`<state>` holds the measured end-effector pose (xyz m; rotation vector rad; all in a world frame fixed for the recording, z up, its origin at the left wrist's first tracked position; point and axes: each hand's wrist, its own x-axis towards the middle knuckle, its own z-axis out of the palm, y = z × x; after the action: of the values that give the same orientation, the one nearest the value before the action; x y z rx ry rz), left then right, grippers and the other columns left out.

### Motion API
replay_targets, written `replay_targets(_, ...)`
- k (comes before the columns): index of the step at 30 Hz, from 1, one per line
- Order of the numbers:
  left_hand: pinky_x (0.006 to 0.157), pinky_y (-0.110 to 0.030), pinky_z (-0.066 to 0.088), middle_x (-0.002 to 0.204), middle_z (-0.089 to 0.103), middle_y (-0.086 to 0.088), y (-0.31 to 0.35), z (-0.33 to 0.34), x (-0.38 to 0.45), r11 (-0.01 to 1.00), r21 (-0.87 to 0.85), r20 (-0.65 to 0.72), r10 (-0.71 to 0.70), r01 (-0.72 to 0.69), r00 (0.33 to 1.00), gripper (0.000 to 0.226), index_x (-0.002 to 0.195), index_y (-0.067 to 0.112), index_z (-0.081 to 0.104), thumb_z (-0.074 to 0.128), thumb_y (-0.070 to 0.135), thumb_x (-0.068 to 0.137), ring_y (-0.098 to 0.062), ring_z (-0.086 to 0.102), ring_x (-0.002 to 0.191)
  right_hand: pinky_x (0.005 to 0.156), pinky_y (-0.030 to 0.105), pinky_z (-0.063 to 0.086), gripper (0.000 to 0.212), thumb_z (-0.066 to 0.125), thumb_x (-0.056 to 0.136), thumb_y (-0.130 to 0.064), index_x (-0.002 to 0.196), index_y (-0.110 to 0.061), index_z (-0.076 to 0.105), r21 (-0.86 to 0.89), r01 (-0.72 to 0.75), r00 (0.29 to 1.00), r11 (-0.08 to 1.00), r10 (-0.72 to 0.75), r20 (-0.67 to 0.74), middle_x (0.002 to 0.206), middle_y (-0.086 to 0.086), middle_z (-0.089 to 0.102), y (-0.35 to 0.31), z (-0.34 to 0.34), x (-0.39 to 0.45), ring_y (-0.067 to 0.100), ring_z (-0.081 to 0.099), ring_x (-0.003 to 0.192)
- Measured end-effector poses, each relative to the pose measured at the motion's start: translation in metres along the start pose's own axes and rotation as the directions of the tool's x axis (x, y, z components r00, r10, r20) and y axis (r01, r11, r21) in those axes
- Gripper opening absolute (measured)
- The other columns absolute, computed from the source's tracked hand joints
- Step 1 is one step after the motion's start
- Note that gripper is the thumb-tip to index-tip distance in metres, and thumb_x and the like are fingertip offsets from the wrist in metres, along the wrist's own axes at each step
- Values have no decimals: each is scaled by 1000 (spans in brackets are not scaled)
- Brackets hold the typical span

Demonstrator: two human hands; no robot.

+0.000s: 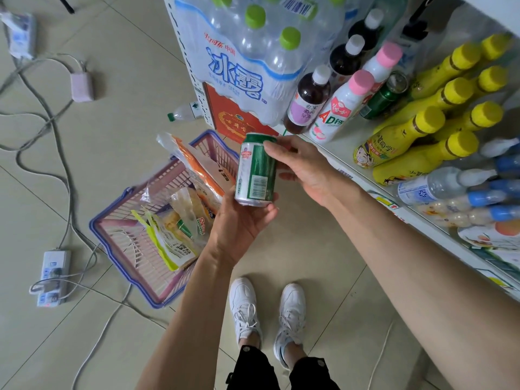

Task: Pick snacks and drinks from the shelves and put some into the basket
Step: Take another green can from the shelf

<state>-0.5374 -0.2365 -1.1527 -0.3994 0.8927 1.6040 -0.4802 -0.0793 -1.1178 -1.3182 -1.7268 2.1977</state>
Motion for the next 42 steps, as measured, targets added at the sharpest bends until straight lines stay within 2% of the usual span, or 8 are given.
replay_targets(6, 77, -37, 60, 130, 59, -26, 1, -20, 1, 993, 79, -100, 95, -87, 990, 39, 134, 3, 50, 41, 29, 106, -43, 63, 112, 104, 37, 47, 71, 86, 66, -42, 130, -27, 58, -225, 180, 972, 958, -139, 187, 130, -2, 59, 8, 9, -1, 12, 61, 115)
replay_targets(11, 85, -41, 57, 139, 55, -18, 11, -44, -9, 985, 154, -183, 100, -72, 978, 58, 139, 9, 47, 63, 39, 92, -30, 66, 112, 100, 37, 50, 74, 87, 64, -44, 128, -28, 54, -434, 324, 936, 840, -220, 273, 129, -4, 58, 14, 33, -9, 12, 58, 117)
replay_targets(15, 105, -58, 42, 122, 69, -13, 21, -72, -21, 978, 190, -136, 108, -81, 985, 30, 127, 18, 60, 52, 18, 98, -31, 65, 114, 94, 26, 46, 63, 87, 70, -26, 121, -13, 52, -469, 375, 925, 800, -288, 248, 118, 1, 58, 25, 63, -15, 12, 54, 109)
replay_targets(19, 90, -33, 55, 117, 70, 2, 26, -97, -37, 843, 505, -29, 231, -185, 972, 56, 141, 20, 45, 57, -6, 92, -14, 68, 107, 87, 35, 50, 61, 82, 67, -49, 113, -23, 52, -534, 266, 964, 802, -209, 166, 108, -5, 59, 48, 95, -2, 12, 56, 103)
replay_targets(24, 93, -50, 55, 122, 65, -3, 21, -145, -18, 654, 756, -268, 337, -19, 903, 82, 133, 39, 45, 87, 42, 64, -20, 67, 107, 94, 36, 49, 67, 70, 79, -56, 132, -20, 50, -617, 211, 973, 758, -105, 204, 126, -5, 58, 75, 134, 19, 15, 56, 115)
replay_targets(31, 80, -45, 60, 87, 72, -2, 21, -178, 24, 643, 744, -467, 304, 183, 830, 54, 107, 15, 68, 81, 53, 70, -21, 69, 80, 98, 37, 49, 39, 52, 99, -34, 129, -10, 58, -744, 152, 987, 651, -54, 154, 127, 7, 64, 97, 153, 51, 23, 60, 117)
replay_targets(37, 51, -24, 42, 80, 63, -4, 20, -192, 65, 625, 693, -632, 288, 358, 720, 45, 104, 12, 62, 76, 47, 80, -15, 55, 61, 96, 37, 50, 35, 49, 99, -30, 127, -13, 59, -814, 126, 991, 568, -33, 130, 124, 5, 65, 112, 137, 76, 22, 61, 113)
replay_targets(42, 79, -36, 54, 104, 69, -15, 17, -192, 86, 591, 684, -682, 310, 428, 662, 31, 112, 4, 64, 69, 20, 86, -32, 66, 95, 89, 32, 48, 28, 46, 98, -24, 119, -12, 61, -826, 122, 992, 551, -32, 125, 120, 7, 66, 116, 121, 89, 24, 62, 109)
